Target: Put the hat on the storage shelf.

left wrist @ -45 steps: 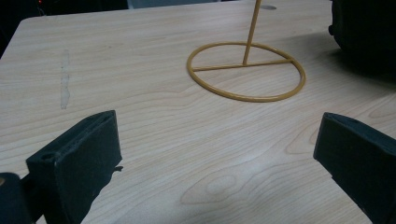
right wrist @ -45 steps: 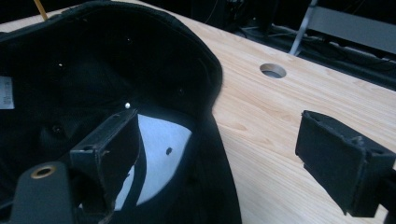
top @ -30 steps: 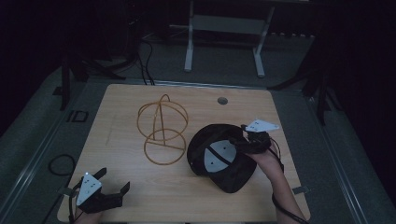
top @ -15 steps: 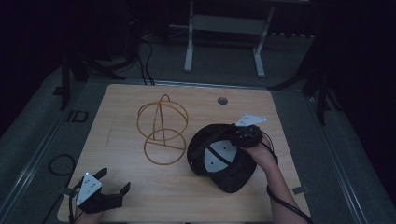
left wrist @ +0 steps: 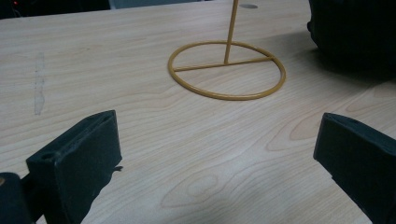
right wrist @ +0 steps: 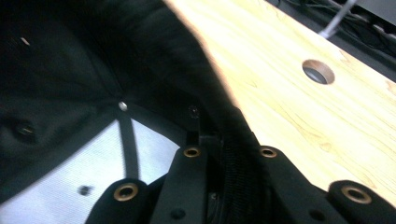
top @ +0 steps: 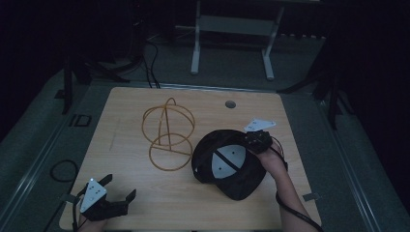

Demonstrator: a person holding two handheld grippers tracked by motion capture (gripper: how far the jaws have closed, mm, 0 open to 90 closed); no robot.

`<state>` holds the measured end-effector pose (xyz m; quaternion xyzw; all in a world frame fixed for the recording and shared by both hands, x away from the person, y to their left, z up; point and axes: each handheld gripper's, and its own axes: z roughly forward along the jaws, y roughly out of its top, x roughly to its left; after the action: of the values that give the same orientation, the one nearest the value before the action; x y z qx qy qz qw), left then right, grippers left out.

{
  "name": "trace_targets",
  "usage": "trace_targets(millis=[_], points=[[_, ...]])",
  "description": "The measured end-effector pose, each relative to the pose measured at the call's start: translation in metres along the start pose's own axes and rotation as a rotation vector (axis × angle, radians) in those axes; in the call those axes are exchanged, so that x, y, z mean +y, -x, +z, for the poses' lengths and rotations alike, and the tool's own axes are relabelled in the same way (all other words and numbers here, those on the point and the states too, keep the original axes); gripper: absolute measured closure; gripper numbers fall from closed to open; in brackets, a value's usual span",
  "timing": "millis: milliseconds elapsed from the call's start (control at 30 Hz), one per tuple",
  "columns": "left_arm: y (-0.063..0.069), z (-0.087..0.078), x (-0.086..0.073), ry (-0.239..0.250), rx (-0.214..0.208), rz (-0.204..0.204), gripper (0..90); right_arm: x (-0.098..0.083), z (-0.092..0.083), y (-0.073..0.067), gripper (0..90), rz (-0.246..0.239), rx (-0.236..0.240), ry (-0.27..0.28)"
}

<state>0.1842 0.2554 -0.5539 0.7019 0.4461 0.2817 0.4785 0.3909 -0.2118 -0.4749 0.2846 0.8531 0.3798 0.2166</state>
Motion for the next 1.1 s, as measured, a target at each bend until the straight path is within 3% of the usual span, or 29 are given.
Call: trace_targets(millis=[233,400,433,533,733,833,967,1100], points=[[0.008,0.004,0.002,-0.004,-0.033,-0.001,1.1,0.006,-0.018,0.002,88.6,0.025,0.062,0.074],[0.018,0.007,0.006,0.001,-0.067,-0.008,1.1,0.012,-0.035,0.002,88.6,0.064,0.056,0.138],[0.025,0.01,0.01,-0.001,-0.087,0.007,1.1,0.014,-0.04,0.002,88.6,0.068,0.054,0.152],[0.036,0.013,0.014,0.004,-0.114,0.03,1.1,0.02,-0.058,-0.001,88.5,0.082,0.015,0.188],[0.056,0.02,0.027,0.017,-0.181,0.051,1.0,0.02,-0.077,-0.002,88.5,0.16,-0.01,0.244],[0.065,0.024,0.035,0.029,-0.212,0.053,1.1,0.018,-0.084,-0.005,88.5,0.197,-0.038,0.264],[0.079,0.032,0.045,0.042,-0.235,0.088,1.1,0.012,-0.093,-0.012,88.6,0.221,-0.057,0.319],[0.09,0.043,0.056,0.046,-0.284,0.08,1.3,0.005,-0.101,-0.021,88.5,0.238,-0.078,0.378]])
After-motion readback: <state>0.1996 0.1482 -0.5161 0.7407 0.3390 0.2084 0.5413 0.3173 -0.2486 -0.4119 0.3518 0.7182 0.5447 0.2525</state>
